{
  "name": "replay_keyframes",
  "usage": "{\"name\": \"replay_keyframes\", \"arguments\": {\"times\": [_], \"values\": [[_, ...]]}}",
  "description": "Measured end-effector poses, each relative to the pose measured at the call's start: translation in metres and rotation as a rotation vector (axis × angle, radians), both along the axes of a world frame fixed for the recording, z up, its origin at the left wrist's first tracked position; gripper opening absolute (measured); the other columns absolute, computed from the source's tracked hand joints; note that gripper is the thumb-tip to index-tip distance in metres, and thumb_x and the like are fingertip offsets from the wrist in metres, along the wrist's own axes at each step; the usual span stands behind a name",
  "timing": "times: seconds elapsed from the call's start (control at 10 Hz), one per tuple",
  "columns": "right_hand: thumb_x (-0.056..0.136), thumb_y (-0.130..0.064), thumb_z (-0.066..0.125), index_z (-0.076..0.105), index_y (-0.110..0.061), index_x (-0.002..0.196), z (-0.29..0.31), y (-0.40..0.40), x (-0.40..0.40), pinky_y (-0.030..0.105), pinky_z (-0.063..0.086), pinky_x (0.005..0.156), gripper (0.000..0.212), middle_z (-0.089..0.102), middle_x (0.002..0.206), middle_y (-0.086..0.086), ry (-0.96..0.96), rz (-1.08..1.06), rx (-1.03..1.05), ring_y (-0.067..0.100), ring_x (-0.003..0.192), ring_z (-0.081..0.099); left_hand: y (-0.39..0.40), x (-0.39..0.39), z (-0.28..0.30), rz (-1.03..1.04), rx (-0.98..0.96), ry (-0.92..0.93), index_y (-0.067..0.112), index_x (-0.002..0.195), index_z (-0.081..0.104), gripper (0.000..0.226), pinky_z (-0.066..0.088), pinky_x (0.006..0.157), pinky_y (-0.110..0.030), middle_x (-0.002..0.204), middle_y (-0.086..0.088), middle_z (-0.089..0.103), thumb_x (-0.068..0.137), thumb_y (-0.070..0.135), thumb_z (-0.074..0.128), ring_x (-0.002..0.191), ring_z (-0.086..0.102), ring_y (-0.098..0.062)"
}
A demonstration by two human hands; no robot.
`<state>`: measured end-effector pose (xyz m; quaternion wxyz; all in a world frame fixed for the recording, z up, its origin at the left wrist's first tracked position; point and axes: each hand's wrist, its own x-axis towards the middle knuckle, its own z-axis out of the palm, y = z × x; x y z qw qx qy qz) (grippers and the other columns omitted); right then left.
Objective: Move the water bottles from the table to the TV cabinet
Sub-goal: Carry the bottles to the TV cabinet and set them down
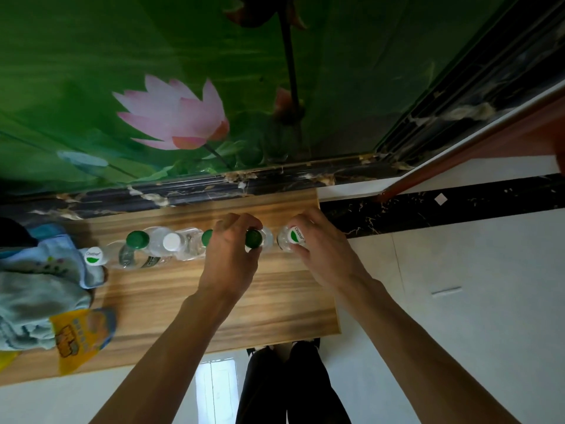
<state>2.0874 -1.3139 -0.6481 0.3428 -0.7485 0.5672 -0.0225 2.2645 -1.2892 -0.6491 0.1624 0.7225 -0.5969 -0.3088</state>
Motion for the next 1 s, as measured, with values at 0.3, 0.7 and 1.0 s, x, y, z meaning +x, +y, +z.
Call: {"name": "replay_keyframes", "arguments": {"times": [0.3, 0.7, 1.0], "values": [[0.094, -0.017, 0.069, 0.062, -0.020, 0.126, -0.006, -0.002, 0.010, 0.028, 0.046, 0.100, 0.033, 0.048, 0.138, -0.002, -0.017, 0.033, -0.034, 0.020, 0.123, 0.057, 0.000, -0.003, -0.007, 0.006, 0.014, -0.049, 0.009, 0.110, 0.070, 0.034, 0.054, 0.089, -0.046, 0.115, -0.011, 0.065, 0.080, -0.007, 0.076, 0.104, 0.062, -0.033], [0.093, -0.014, 0.072, 0.061, -0.024, 0.127, -0.014, -0.003, 0.020, 0.031, 0.049, 0.102, 0.037, 0.048, 0.132, -0.005, -0.067, -0.040, -0.014, 0.019, 0.121, 0.056, 0.003, -0.001, -0.008, 0.033, 0.014, -0.104, 0.008, 0.115, 0.066, 0.038, 0.051, 0.091, -0.044, 0.116, -0.013, 0.065, 0.081, -0.004, 0.078, 0.106, 0.060, -0.033], [0.091, -0.022, 0.074, 0.039, -0.025, 0.150, -0.004, 0.004, 0.015, 0.037, 0.046, 0.109, 0.069, 0.047, 0.147, 0.000, -0.025, -0.064, -0.017, 0.021, 0.134, 0.047, 0.007, 0.002, -0.001, -0.007, -0.029, -0.121, 0.008, 0.129, 0.060, 0.052, 0.053, 0.092, -0.043, 0.121, -0.012, 0.061, 0.082, 0.003, 0.081, 0.111, 0.061, -0.032]]}}
